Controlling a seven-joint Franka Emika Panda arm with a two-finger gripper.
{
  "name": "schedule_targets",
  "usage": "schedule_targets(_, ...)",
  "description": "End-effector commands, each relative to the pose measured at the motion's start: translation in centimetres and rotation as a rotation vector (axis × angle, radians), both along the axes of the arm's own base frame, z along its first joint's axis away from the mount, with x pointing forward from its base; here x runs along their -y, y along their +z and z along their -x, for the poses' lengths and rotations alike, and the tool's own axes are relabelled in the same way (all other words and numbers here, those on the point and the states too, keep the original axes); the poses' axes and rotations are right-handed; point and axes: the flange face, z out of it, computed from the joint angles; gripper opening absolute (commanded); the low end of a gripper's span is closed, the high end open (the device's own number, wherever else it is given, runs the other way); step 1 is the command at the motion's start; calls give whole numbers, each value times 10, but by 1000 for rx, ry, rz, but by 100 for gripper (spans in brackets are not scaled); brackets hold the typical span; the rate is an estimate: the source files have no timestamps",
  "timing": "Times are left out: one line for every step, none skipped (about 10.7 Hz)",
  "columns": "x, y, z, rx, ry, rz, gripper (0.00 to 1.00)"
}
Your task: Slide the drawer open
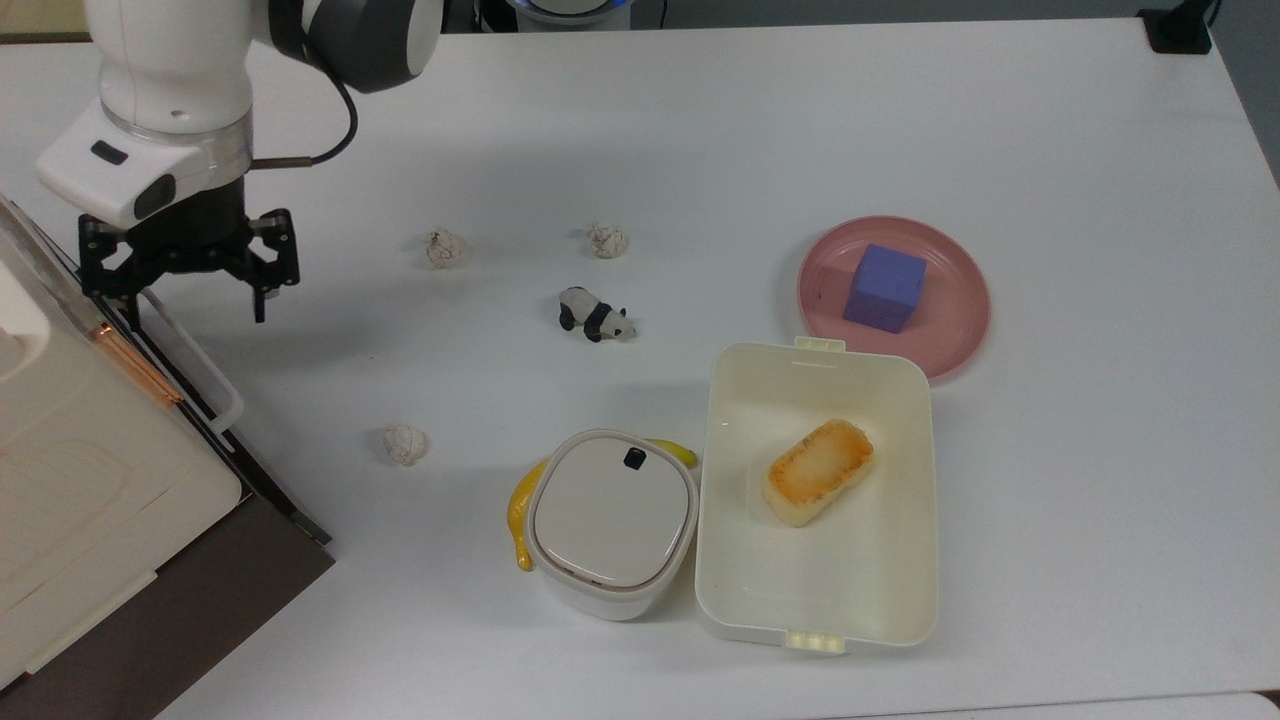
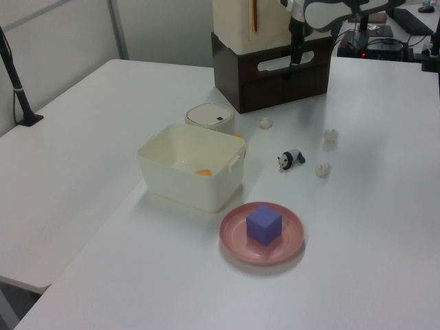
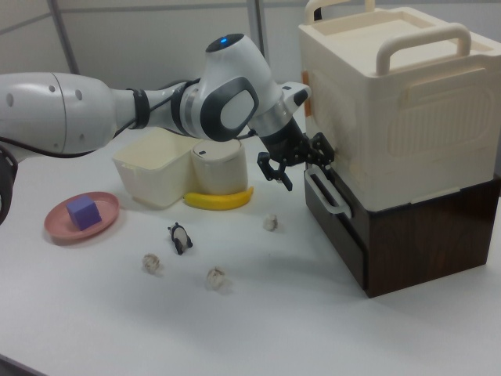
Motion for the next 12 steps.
schedule_targets(7,-6,-5,1,25,51,93)
schedule_targets(5,-7,-5,-7,40,58,90)
schedule_targets(-1,-8,-7,-9,50,55,88)
schedule_targets(-5,-12,-7,-17,52,50,86)
schedule_targets(-8,-17,-7,-27,59,48,84)
schedule_targets(-10,-21,-6,-37,67,56,83)
schedule_targets(-10,-27,-5,-56,79,66,82)
schedule_targets(-13,-33,-4,-73,88,72,80)
schedule_targets(-25,-36,-6,-78,103,70,72)
schedule_targets(-27,-39,-6,-84,104,67,64)
schedule_targets(-31,-39,-6,-87,108,66,55)
schedule_targets(-39,-34,-7,-82,118,64,49)
